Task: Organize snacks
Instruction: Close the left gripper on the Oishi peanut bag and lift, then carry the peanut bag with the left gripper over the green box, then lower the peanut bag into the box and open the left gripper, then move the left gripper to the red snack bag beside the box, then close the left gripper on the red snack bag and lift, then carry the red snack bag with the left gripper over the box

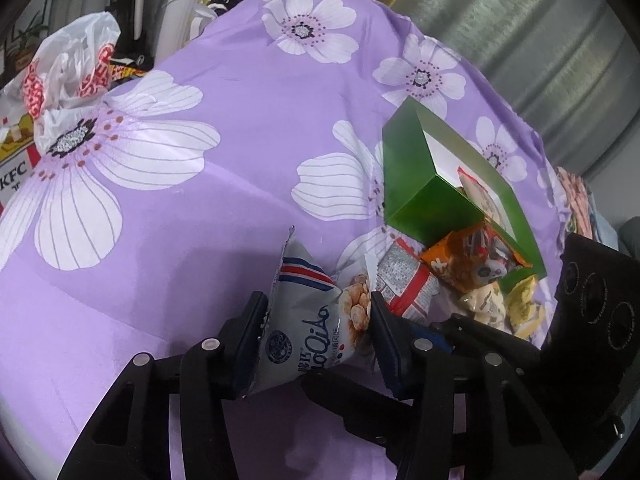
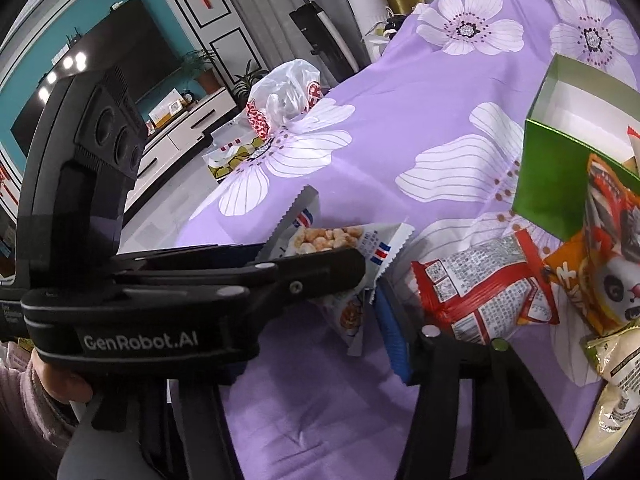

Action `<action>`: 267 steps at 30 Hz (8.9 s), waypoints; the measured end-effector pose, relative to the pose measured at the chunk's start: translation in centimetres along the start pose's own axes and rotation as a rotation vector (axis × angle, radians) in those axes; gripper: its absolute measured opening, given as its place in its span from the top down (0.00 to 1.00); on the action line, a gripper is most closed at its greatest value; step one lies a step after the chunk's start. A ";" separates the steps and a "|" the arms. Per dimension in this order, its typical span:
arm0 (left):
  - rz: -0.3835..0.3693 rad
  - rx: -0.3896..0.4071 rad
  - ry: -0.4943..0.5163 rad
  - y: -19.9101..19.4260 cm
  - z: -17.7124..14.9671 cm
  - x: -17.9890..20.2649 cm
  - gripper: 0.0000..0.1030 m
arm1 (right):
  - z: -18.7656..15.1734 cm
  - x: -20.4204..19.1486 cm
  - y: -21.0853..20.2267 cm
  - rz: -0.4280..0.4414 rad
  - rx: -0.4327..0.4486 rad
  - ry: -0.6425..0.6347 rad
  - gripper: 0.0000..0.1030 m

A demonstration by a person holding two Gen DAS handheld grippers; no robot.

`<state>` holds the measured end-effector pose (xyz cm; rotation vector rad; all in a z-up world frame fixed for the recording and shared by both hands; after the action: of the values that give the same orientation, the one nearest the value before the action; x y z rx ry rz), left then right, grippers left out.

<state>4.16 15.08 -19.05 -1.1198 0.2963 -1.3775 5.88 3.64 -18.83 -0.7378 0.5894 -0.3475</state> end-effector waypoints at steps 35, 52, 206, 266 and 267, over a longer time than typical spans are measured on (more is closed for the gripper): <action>-0.085 0.049 0.323 -6.3 -4.1 15.5 0.51 | -5.1 -0.8 -15.6 -0.160 0.281 0.060 0.63; -0.099 0.092 0.432 -7.5 -4.6 21.9 0.51 | -6.3 0.4 -21.8 -0.190 0.409 0.074 0.63; -0.215 -0.150 0.177 3.5 0.0 7.0 0.64 | -2.7 5.5 -4.3 -0.188 0.035 0.087 0.73; -0.156 0.070 0.555 -8.6 -6.3 26.0 0.64 | -8.2 2.0 -24.6 -0.311 0.436 0.026 0.72; -0.152 0.077 0.559 -8.7 -6.3 26.4 0.64 | -8.2 2.1 -24.9 -0.310 0.441 0.022 0.72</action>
<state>0.57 -9.04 -4.35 -0.6853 0.5620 -1.8115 0.21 -18.98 -6.74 -0.3973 0.3968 -0.7466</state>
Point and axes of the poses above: each gripper's, at about its wrist camera, not at the fingertips, and y roughly the way its jaws point, x to its right, z to its top, the point moved 3 cm from there along y, roughly the way its jaws point, and after that the axes turned 2 degrees about -y, right-handed, at the moved point
